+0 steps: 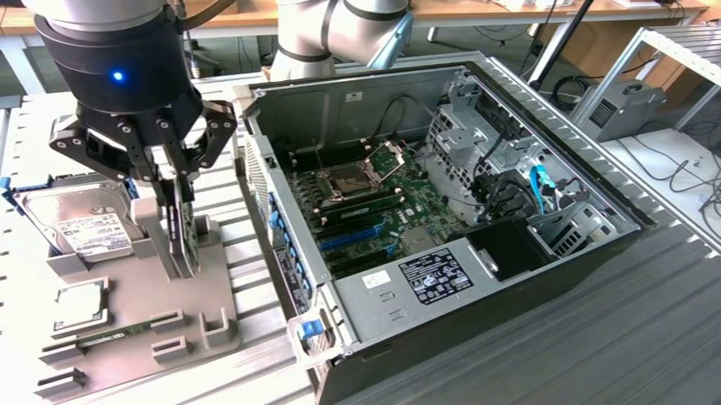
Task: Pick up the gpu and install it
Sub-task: 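Pick up the gpu and move the gpu toward the slot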
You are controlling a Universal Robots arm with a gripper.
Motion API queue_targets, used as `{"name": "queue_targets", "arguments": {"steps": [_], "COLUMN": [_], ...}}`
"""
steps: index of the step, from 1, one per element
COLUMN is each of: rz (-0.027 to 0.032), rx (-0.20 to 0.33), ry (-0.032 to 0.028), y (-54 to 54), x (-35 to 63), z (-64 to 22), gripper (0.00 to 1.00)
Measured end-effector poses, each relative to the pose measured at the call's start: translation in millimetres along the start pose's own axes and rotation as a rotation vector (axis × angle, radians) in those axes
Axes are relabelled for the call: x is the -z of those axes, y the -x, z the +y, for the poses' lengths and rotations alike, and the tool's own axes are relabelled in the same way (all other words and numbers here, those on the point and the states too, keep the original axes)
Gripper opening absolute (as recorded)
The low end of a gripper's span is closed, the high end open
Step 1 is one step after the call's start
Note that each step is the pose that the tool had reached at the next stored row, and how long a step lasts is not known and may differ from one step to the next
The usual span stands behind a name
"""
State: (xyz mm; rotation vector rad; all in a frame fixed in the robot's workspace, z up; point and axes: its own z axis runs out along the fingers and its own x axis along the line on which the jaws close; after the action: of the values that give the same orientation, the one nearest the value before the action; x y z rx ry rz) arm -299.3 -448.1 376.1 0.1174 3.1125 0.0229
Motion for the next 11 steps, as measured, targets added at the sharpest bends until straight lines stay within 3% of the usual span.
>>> {"name": "queue_targets", "arguments": {"steps": [11], "rz": [0.0000], "rx": [0.000], "ry": [0.0001], "y": [0.1], "x": [3.1], "z": [0.0], "gripper": [0.26]}}
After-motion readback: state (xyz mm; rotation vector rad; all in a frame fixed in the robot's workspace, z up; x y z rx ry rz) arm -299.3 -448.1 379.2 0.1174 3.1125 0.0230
